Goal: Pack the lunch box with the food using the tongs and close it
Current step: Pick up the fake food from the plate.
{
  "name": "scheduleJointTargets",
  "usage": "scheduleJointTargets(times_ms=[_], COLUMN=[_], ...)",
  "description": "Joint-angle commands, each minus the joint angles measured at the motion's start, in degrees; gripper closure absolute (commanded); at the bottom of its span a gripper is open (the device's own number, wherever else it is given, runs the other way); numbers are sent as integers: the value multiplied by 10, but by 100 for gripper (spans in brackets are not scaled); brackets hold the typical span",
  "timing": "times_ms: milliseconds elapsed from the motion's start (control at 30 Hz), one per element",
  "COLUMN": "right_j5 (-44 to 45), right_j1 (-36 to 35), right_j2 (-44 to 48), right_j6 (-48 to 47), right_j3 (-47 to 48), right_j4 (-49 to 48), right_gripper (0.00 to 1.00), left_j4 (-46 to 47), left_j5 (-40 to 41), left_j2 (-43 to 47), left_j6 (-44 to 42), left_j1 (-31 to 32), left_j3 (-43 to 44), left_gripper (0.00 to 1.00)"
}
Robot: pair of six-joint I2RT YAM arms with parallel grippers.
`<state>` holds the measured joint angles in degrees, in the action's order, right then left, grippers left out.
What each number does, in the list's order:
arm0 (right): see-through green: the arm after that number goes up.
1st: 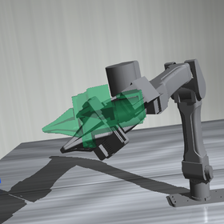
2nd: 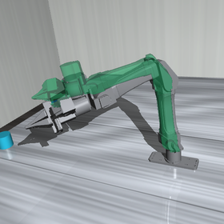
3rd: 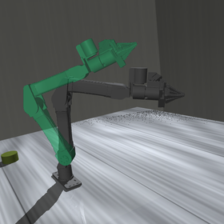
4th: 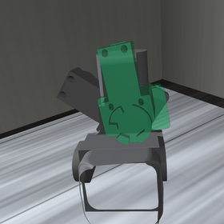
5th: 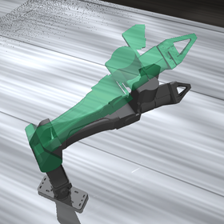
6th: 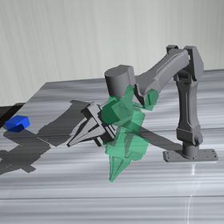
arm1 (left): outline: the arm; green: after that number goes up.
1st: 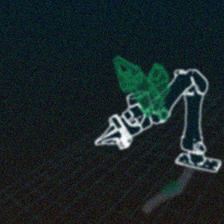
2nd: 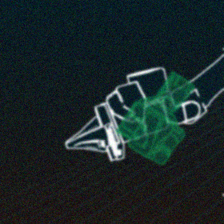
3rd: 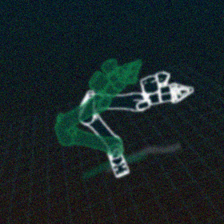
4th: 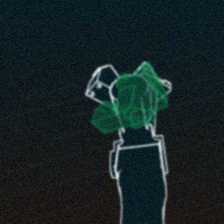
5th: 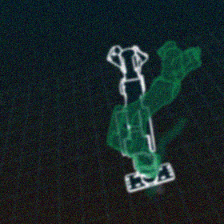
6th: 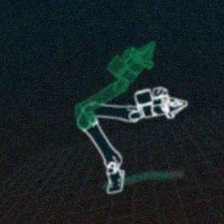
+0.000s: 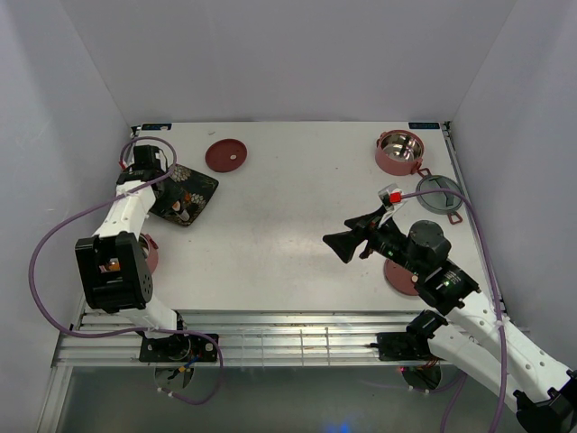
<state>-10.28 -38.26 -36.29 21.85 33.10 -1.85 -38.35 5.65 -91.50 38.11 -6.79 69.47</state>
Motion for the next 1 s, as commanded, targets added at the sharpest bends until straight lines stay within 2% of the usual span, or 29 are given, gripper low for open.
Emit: scheduleJointTargets(times_ms=[0, 667, 967], right_j5=[-4, 1, 2], right_j1=[-1, -1, -1], right_j2=[10, 18, 18], right_j6=[-3, -4, -4], right_j3=[6, 8, 8], right_j4=[-18, -15, -14], right_gripper=[4, 4, 4], left_j4=[-9, -9, -9], left_j5=[16, 9, 5], left_j2=[35, -5, -9], left_j6=[7, 17, 14], left_j1=[0, 7, 11], left_j3=[19, 29, 37], left_gripper=[45, 46, 55])
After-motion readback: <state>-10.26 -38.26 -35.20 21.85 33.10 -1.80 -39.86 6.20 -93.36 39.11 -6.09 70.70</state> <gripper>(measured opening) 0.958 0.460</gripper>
